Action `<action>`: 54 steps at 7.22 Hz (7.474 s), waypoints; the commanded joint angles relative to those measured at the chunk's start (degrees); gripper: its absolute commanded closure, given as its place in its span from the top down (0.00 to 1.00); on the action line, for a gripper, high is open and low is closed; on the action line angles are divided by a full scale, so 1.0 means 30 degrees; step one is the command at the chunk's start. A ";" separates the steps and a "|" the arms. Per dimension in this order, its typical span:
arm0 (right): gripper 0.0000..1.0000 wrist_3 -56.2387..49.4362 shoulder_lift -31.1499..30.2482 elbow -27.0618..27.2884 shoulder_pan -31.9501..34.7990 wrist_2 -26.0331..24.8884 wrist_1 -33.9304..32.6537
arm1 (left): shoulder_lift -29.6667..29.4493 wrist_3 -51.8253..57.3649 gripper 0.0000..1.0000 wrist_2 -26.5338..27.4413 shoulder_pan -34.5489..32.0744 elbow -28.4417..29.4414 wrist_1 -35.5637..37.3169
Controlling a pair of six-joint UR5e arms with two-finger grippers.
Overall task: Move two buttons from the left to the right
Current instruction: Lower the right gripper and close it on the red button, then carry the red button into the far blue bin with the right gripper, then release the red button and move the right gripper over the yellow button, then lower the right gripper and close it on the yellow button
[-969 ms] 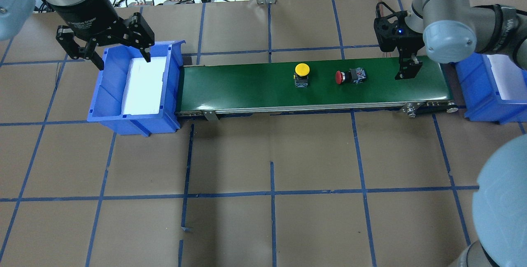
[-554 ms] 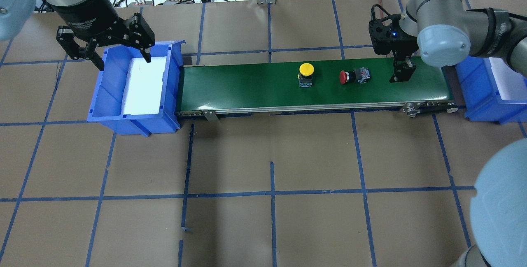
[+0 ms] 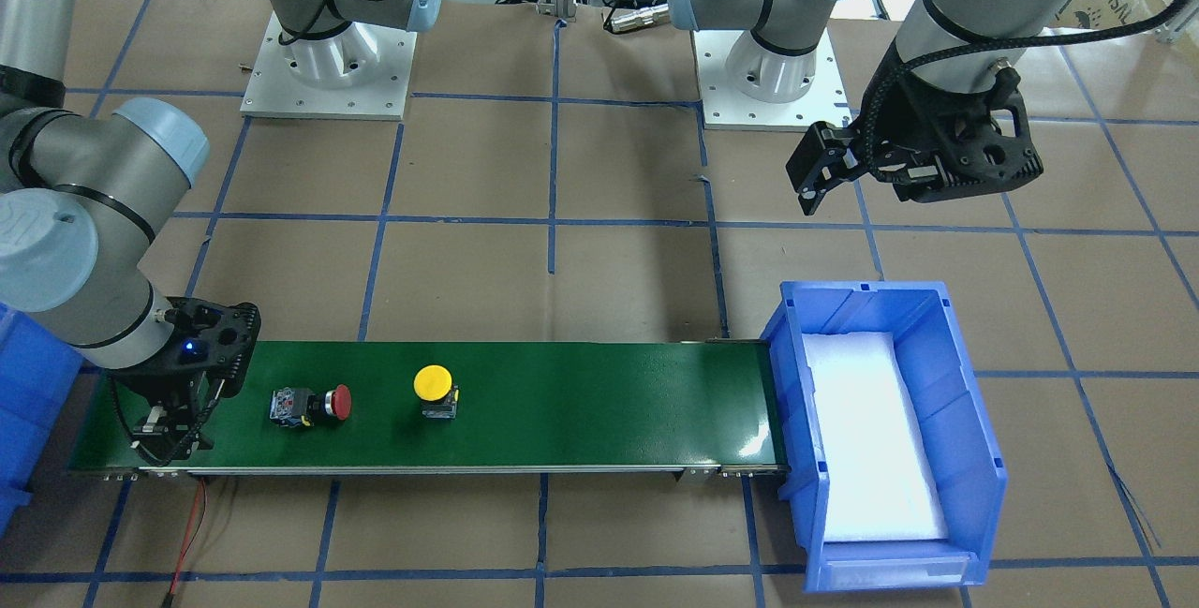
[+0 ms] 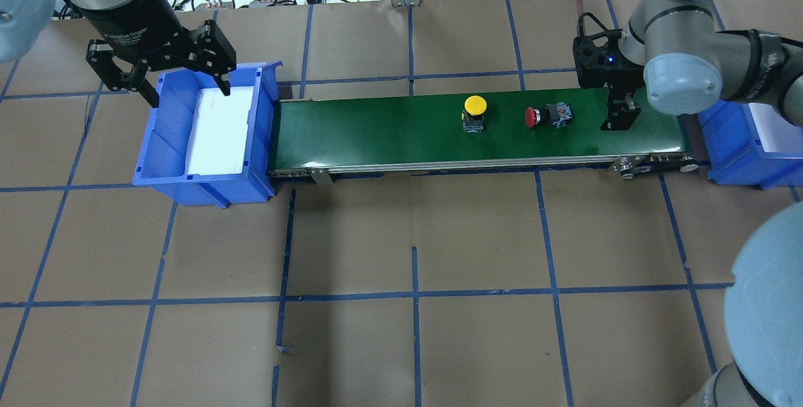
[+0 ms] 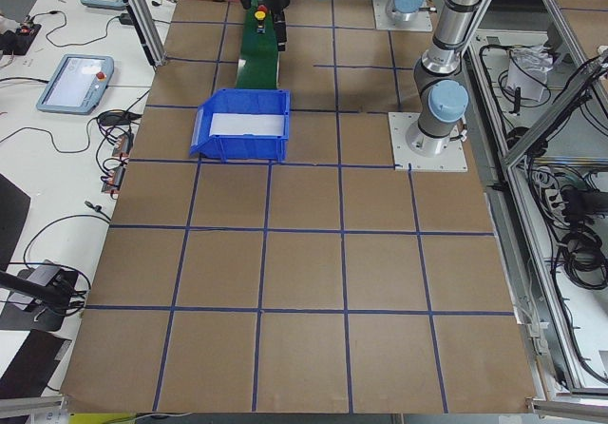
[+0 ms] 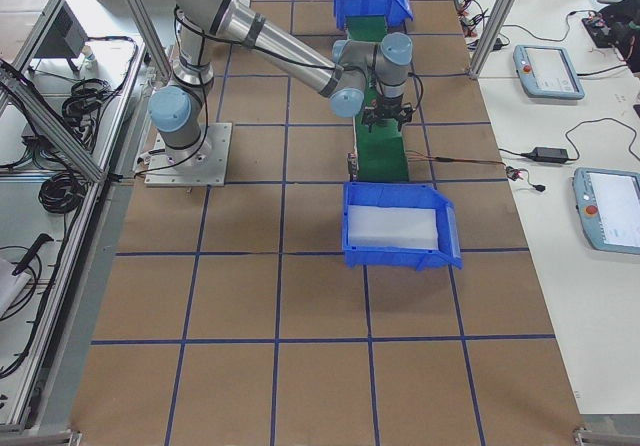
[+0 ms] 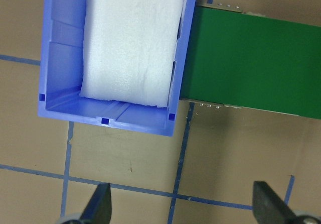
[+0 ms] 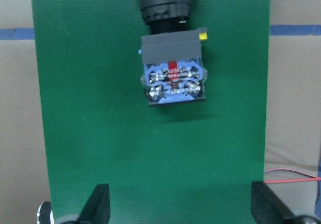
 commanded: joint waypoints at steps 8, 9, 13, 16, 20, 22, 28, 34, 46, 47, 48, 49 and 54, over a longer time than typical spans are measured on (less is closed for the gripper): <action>0.98 0.0221 -0.0137 0.0482 0.0098 0.0248 -0.0251 | -0.0040 -0.0029 1.00 -0.0058 -0.0001 0.0000 0.0029; 0.98 0.0221 -0.0137 0.0453 0.0098 0.0248 -0.0280 | -0.0068 -0.0029 1.00 -0.0058 -0.0001 0.0000 0.0058; 0.98 0.0221 -0.0079 0.0424 0.0098 0.0277 -0.0280 | -0.0010 0.0117 1.00 -0.0029 -0.0001 0.0000 0.0029; 0.96 0.0221 -0.0049 0.0424 0.0098 0.0278 -0.0280 | 0.0020 0.0146 1.00 -0.0029 -0.0001 0.0000 0.0000; 0.51 0.0076 -0.0020 0.0366 0.0069 0.0249 -0.0280 | 0.0020 0.0176 1.00 -0.0029 -0.0001 0.0000 0.0000; 0.09 -0.0042 -0.0078 0.0220 -0.0018 0.0161 -0.0280 | 0.0020 0.0176 1.00 0.0000 -0.0001 0.0000 0.0000; 0.06 -0.2028 -0.0255 -0.4176 -0.5744 0.0248 0.1302 | 0.0019 0.0176 1.00 0.0000 -0.0001 0.0000 0.0029; 0.17 -0.5229 0.3284 -0.4293 -0.9159 0.0978 0.0306 | 0.0020 0.0176 1.00 0.0000 -0.0001 0.0000 0.0029; 1.00 -0.1712 -0.0196 -0.2481 -0.0546 0.0893 0.2363 | -0.0067 0.0176 1.00 0.0000 -0.0001 0.0000 0.0029; 1.00 -0.1683 -0.0196 -0.2419 -0.0546 0.0951 0.2356 | -0.0097 0.0176 1.00 0.0000 -0.0001 0.0029 0.0058; 0.99 -0.1770 -0.0022 -0.2331 -0.0546 0.1125 0.2356 | -0.0010 0.0147 1.00 -0.0029 -0.0001 0.0000 0.0029; 0.98 -0.1742 -0.0020 -0.2214 -0.0546 0.1127 0.2356 | -0.0039 0.0176 1.00 0.0000 -0.0001 0.0000 0.0029; 1.00 -0.1713 0.0097 -0.1221 -0.0517 0.1127 0.2211 | -0.0039 0.0147 1.00 0.0000 -0.0001 0.0000 0.0029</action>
